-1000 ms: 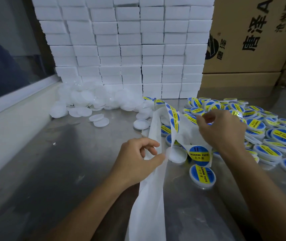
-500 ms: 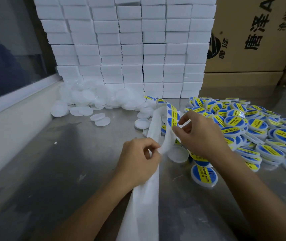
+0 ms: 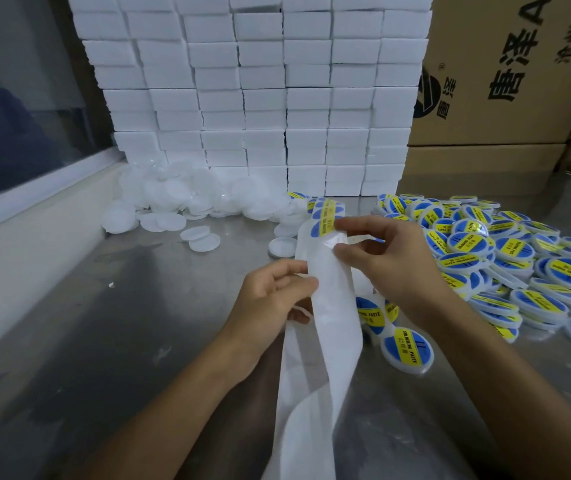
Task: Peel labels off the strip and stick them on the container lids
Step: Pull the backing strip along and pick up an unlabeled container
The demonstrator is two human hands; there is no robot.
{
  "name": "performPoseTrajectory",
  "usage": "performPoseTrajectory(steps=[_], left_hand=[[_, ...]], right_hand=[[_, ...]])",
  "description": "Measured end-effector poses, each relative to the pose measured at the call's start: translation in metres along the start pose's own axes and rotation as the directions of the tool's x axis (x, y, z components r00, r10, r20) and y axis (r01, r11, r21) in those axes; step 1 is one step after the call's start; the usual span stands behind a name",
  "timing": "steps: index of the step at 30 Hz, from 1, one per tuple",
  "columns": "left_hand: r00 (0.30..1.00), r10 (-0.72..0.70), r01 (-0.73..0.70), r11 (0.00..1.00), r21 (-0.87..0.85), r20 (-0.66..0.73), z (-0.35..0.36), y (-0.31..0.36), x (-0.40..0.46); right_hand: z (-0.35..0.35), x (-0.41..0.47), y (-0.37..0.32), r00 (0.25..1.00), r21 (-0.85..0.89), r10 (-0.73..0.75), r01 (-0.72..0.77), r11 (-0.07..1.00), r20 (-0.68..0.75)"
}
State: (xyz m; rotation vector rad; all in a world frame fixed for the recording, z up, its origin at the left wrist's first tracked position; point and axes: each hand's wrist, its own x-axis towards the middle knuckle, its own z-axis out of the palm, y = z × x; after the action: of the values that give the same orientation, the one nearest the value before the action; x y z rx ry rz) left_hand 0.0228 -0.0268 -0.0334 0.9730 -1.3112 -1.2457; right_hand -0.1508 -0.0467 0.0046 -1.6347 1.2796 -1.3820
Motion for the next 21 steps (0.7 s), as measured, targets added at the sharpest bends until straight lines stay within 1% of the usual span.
performPoseTrajectory(steps=[3, 7, 9, 10, 11, 13, 14, 16, 18, 19, 21], left_hand=[[0.999, -0.003, 0.001, 0.999, -0.055, -0.043, -0.003, 0.001, 0.002], [0.996, 0.026, -0.034, 0.995, -0.094, -0.088, -0.005, 0.002, 0.003], [0.989, 0.038, -0.052, 0.994, -0.095, -0.142, -0.006, 0.003, 0.003], [0.985, 0.054, -0.067, 0.995, -0.074, -0.162, -0.007, 0.001, 0.004], [0.982, 0.077, -0.086, 0.995, -0.045, -0.173, -0.008, 0.001, 0.005], [0.976, 0.132, -0.127, 0.991, 0.039, -0.175, -0.007, 0.001, 0.004], [0.971, 0.162, -0.148, 0.985, 0.091, -0.173, -0.006, 0.000, 0.004], [0.957, 0.238, -0.202, 0.957, 0.206, -0.165, -0.006, -0.002, 0.004], [0.945, 0.298, -0.240, 0.914, 0.328, -0.138, -0.005, -0.001, 0.004], [0.944, 0.308, -0.246, 0.896, 0.370, -0.119, -0.005, -0.001, 0.004], [0.938, 0.329, -0.263, 0.880, 0.394, -0.109, -0.003, 0.001, 0.004]], right_hand=[[0.003, -0.002, -0.003, 0.997, 0.072, -0.007, 0.001, 0.997, 0.081], [0.012, -0.005, -0.003, 0.979, 0.105, -0.070, 0.051, 0.993, 0.192], [0.016, -0.006, -0.001, 0.976, 0.056, -0.121, 0.112, 0.992, 0.179], [0.018, -0.006, 0.002, 0.972, -0.018, -0.175, 0.180, 0.983, 0.154], [0.019, -0.006, 0.004, 0.960, -0.123, -0.249, 0.265, 0.956, 0.129], [0.021, -0.006, 0.006, 0.908, -0.328, -0.408, 0.416, 0.848, 0.098], [0.021, -0.006, 0.007, 0.875, -0.390, -0.473, 0.472, 0.790, 0.102], [0.022, -0.007, 0.006, 0.819, -0.441, -0.556, 0.555, 0.705, 0.142], [0.022, -0.008, 0.005, 0.782, -0.457, -0.595, 0.605, 0.652, 0.185], [0.022, -0.009, 0.004, 0.769, -0.462, -0.607, 0.621, 0.633, 0.201], [0.022, -0.009, 0.003, 0.748, -0.463, -0.626, 0.646, 0.607, 0.221]])
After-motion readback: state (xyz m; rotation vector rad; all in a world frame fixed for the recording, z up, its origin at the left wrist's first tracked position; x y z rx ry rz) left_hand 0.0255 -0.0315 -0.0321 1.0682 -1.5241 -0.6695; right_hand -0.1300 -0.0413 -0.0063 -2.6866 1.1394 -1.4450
